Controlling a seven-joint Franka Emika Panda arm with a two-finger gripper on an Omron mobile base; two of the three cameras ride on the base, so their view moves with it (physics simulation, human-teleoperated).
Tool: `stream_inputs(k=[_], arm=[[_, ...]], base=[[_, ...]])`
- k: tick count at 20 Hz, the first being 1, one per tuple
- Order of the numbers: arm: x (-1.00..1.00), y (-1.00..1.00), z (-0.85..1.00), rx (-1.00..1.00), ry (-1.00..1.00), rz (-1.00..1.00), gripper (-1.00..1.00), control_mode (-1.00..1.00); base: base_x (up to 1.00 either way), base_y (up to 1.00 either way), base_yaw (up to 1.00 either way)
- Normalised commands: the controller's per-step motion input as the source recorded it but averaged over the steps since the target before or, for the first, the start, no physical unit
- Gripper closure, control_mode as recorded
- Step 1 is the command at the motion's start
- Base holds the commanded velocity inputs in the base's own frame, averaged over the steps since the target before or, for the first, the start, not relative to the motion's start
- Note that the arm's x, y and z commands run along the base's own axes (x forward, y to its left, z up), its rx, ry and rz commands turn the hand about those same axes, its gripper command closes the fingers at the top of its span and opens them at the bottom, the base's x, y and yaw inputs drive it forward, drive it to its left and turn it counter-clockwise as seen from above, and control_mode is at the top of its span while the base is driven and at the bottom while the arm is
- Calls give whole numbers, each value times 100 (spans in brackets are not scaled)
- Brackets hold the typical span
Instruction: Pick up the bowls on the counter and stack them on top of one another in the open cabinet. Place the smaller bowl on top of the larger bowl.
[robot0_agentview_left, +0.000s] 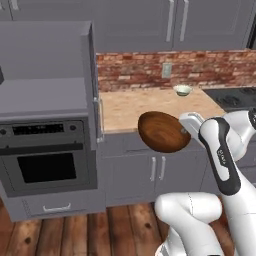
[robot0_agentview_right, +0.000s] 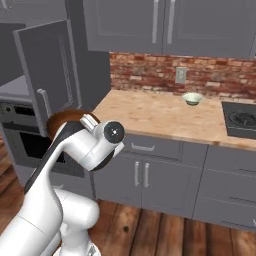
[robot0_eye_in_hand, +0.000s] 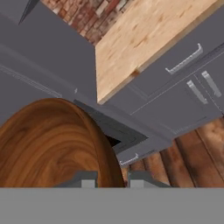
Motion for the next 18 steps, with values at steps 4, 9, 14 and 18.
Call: stream_inputs(k=[4,9,14,18], arm=[[0,0,0,0,0,0,100,100],[0,0,0,0,0,0,100,100],[0,0,0,0,0,0,100,100],[0,0,0,0,0,0,100,100]], base=[[-24,62,0],[-24,62,0],[-22,62,0],[-16,62,0]])
